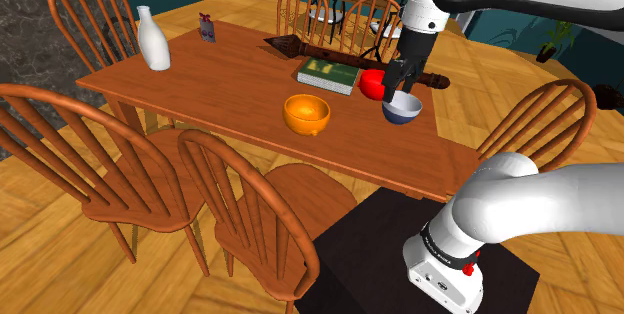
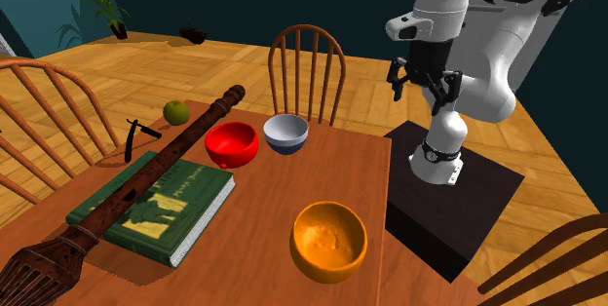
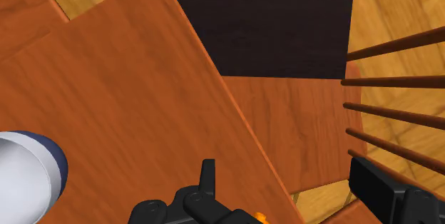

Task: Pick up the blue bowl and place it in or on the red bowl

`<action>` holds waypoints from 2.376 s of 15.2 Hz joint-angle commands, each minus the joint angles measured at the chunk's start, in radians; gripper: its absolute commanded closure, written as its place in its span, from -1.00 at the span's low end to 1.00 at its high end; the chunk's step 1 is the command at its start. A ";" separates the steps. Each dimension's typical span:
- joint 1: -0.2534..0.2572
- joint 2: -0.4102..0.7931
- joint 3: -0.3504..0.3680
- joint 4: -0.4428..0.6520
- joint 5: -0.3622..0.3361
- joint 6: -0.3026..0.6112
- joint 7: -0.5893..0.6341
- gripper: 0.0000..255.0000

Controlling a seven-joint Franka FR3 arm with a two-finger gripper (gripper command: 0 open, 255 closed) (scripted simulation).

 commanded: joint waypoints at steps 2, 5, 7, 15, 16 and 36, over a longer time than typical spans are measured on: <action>-0.007 0.008 -0.015 -0.015 -0.016 0.026 -0.019 -1.00; -0.028 0.042 -0.061 -0.053 -0.064 0.106 -0.074 -1.00; -0.042 0.071 -0.093 -0.072 -0.094 0.162 -0.109 -1.00; -0.092 0.248 -0.222 -0.093 -0.194 0.399 -0.245 -1.00; -0.096 0.276 -0.238 -0.089 -0.202 0.429 -0.262 -1.00; -0.127 0.801 -0.436 0.052 -0.112 0.875 -0.561 -1.00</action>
